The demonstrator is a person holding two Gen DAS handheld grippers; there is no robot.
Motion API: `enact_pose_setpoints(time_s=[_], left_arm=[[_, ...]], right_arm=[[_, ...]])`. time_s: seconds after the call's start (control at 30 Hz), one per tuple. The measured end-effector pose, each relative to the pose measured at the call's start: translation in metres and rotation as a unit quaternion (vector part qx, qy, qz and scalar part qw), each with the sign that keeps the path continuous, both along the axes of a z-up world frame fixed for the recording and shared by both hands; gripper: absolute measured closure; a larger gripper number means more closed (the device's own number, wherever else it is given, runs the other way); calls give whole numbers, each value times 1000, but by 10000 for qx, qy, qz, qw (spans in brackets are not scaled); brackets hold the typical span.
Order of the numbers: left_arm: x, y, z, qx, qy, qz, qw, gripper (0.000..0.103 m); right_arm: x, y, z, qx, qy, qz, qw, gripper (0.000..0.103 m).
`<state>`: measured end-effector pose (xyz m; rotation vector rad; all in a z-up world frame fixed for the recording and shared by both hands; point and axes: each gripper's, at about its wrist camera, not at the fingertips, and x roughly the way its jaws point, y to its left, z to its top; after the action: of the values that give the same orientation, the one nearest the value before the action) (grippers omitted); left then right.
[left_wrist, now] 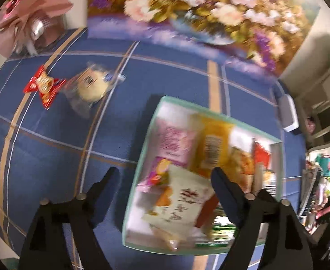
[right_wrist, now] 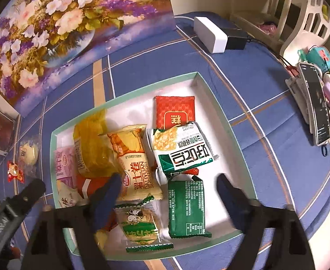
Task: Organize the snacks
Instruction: 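Move both tools back toward the red packet and the round bun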
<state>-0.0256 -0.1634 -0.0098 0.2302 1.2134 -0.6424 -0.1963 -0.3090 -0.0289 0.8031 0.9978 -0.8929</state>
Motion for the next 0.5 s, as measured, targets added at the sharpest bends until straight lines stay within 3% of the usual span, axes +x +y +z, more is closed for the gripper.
enact_pose_setpoints(time_s=[0.03,0.2,0.5], left_arm=[[1,1,-3,51,-14,36,10000,15],[6,9,-6,192,-198,213,9994,14],[36,36,10,25,-369,672,9971,14]], right_arm=[[0,1,0,-35,-8,8,10000,0],[2,2,5,-152,-50,41,9999,0],[7,9,18,-279,-364,132,9989,0]])
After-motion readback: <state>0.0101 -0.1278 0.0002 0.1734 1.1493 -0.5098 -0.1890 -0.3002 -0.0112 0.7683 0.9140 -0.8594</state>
